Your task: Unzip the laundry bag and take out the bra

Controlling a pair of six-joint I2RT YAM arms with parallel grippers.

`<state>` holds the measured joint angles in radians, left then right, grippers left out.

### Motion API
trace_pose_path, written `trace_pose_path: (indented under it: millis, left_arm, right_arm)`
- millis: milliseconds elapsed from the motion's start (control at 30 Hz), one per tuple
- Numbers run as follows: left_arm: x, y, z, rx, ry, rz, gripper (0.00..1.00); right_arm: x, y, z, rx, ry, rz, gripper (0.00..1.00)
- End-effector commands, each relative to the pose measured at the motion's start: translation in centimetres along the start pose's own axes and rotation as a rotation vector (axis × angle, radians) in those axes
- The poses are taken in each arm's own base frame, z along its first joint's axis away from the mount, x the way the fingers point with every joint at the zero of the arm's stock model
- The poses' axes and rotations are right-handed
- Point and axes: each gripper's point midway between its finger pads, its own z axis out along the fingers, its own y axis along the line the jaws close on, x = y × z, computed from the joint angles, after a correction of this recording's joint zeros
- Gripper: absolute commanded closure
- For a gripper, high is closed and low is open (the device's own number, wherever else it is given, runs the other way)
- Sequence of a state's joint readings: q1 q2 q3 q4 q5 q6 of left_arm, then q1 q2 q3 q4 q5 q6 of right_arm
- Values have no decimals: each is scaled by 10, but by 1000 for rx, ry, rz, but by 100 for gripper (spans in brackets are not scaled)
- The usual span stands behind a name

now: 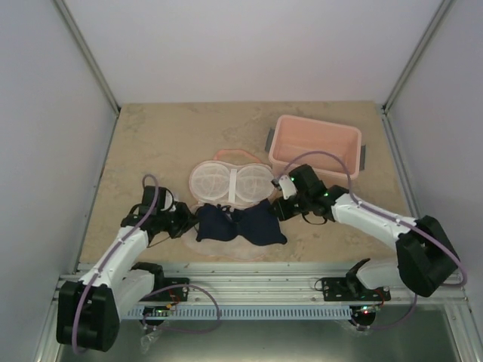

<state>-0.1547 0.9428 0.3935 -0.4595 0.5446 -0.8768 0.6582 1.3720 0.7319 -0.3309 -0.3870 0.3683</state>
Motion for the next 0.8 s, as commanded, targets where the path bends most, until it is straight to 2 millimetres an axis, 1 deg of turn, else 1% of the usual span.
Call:
trace_pose_path:
  millis: [0, 167, 333, 467, 567, 700, 767]
  left_arm:
    - [-8, -49, -16, 155, -11, 58, 100]
    - [-14, -100, -42, 291, -25, 163, 100]
    - [-20, -159, -79, 452, -71, 306, 100]
    - [-27, -207, -110, 579, -130, 454, 100]
    - [-42, -242, -128, 634, -193, 552, 100]
    - [-71, -278, -133, 613, -252, 616, 100]
    - [-79, -302, -137, 622, -269, 679, 100]
  right_arm:
    - [-26, 25, -36, -27, -47, -85, 99]
    - [-63, 52, -84, -46, -160, -159, 100]
    - [-97, 60, -128, -58, -270, -174, 99]
    - [-130, 48, -167, -19, -381, -178, 100]
    - [-164, 34, -205, 39, -486, -199, 100]
    - [-204, 2, -248, 125, -606, -188, 100]
    - [-219, -19, -269, 163, -662, -170, 100]
